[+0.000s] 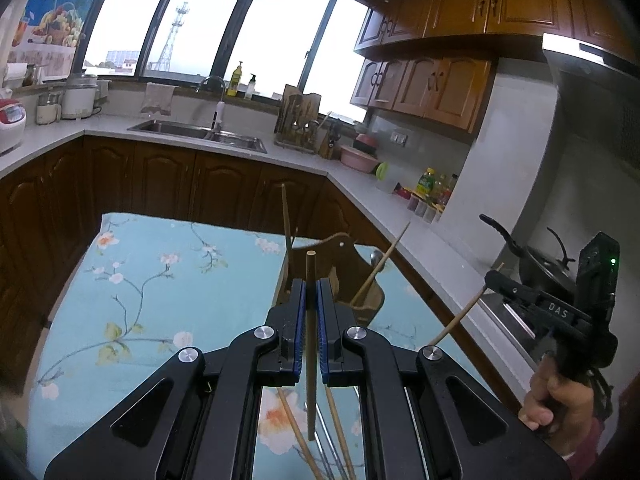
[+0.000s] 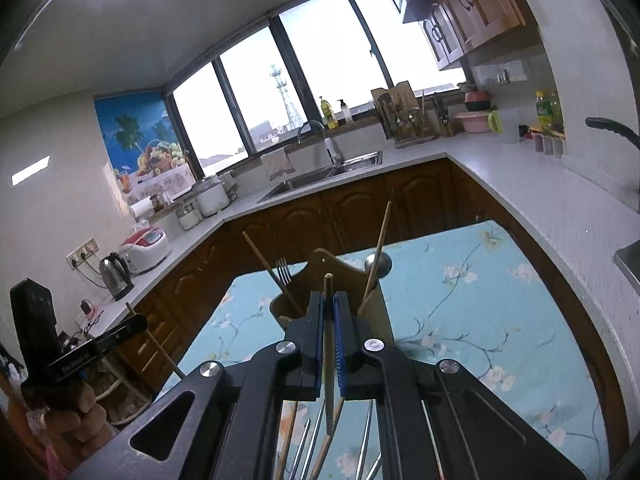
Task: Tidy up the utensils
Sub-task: 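Lower both chopsticks into the holder and open both grippers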
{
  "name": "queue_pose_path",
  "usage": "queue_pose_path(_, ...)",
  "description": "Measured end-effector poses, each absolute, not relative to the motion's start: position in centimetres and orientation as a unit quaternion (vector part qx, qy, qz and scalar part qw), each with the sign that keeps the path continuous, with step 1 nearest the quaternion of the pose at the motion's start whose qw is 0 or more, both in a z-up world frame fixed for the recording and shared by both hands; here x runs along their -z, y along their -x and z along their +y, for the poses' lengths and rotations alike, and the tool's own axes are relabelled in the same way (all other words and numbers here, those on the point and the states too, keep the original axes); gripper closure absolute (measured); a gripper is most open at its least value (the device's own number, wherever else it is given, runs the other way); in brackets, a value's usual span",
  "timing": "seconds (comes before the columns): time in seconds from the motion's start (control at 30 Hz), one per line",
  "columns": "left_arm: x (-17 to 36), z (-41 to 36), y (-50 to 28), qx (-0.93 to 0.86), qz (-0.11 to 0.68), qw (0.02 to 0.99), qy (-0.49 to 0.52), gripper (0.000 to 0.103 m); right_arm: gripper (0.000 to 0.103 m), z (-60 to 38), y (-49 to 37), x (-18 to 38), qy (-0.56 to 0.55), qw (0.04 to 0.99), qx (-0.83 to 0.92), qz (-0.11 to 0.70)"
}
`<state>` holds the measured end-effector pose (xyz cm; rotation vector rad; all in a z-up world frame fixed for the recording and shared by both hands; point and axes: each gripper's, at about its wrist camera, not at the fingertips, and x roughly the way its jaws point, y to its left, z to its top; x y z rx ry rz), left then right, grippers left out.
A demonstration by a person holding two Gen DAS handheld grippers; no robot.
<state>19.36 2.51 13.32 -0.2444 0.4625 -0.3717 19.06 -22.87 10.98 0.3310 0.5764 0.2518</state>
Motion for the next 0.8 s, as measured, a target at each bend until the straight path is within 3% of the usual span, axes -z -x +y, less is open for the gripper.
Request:
queue_pose_path(0.57,-21.2,0.8,-27.0,0.17,0.123,0.97,0.125,0.098,0.098,-25.4,-24.6,-16.5,-0.193,0.957,-0.098,0.193)
queue_pose_path(0.8,-19.2,-0.4,-31.1,0.147,0.126,0.974,0.119,0.098,0.098,-24.3,-28.2,-16.0,-0.164,0.966,-0.08,0.183)
